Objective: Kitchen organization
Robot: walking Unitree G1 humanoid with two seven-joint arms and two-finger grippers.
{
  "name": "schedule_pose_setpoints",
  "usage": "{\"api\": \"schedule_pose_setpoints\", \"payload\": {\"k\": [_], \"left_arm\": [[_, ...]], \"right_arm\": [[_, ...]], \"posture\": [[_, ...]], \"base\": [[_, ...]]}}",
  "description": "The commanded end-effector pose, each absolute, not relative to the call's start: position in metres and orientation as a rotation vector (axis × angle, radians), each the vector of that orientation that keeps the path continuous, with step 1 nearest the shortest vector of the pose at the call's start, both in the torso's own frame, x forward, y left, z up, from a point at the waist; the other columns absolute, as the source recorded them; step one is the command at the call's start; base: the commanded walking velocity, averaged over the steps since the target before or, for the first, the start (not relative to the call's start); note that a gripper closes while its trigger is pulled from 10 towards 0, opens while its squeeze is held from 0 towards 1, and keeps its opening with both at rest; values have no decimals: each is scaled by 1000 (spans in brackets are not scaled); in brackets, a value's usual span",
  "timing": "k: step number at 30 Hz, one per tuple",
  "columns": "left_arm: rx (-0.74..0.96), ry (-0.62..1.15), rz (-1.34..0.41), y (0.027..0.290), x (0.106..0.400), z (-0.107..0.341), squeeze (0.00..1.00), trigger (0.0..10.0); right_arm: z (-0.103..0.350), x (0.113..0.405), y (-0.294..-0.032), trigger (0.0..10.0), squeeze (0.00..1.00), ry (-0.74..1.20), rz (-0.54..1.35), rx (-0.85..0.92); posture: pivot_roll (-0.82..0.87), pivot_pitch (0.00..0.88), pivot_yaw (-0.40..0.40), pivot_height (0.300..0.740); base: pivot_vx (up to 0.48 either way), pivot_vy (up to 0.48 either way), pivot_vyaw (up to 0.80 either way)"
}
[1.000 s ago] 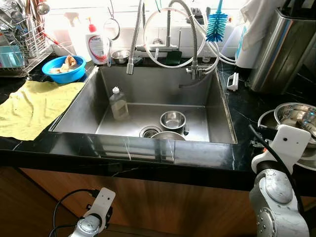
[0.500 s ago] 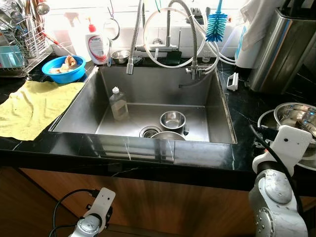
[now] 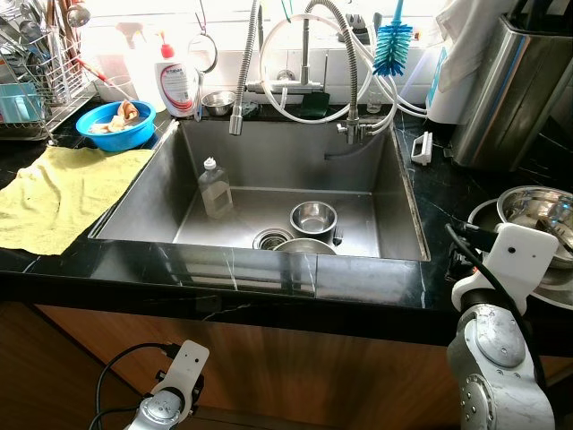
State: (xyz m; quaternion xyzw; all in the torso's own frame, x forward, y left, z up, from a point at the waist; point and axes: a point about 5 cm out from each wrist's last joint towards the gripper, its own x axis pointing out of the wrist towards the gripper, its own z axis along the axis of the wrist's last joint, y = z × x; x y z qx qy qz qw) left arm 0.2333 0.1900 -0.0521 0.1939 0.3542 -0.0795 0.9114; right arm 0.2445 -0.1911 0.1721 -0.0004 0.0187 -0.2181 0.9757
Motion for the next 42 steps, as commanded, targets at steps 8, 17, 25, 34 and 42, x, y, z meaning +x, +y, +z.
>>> {"api": "schedule_pose_setpoints", "payload": {"k": [8, 17, 25, 34, 42], "left_arm": [[422, 738, -163, 194, 232, -53, 0, 10000], [423, 740, -163, 194, 231, -53, 0, 10000], [423, 740, -163, 194, 231, -53, 0, 10000], [422, 738, -163, 193, 232, -53, 0, 10000], [423, 738, -163, 193, 231, -53, 0, 10000]], "right_arm": [[182, 245, -187, 10000, 12, -5, -427, -3], [180, 245, -189, 10000, 0, 7, -447, -6], [176, 244, -189, 10000, 0, 38, -453, -10], [166, 242, -191, 10000, 0, 115, -471, -17], [170, 242, -189, 10000, 0, 90, -470, -27]], "posture": [[-131, 0, 50, 740], [-130, 0, 49, 740], [-131, 0, 50, 740], [-131, 0, 50, 740], [-131, 0, 50, 740]], "base": [[0, 0, 0], [0, 0, 0], [0, 0, 0], [0, 0, 0], [0, 0, 0]]}}
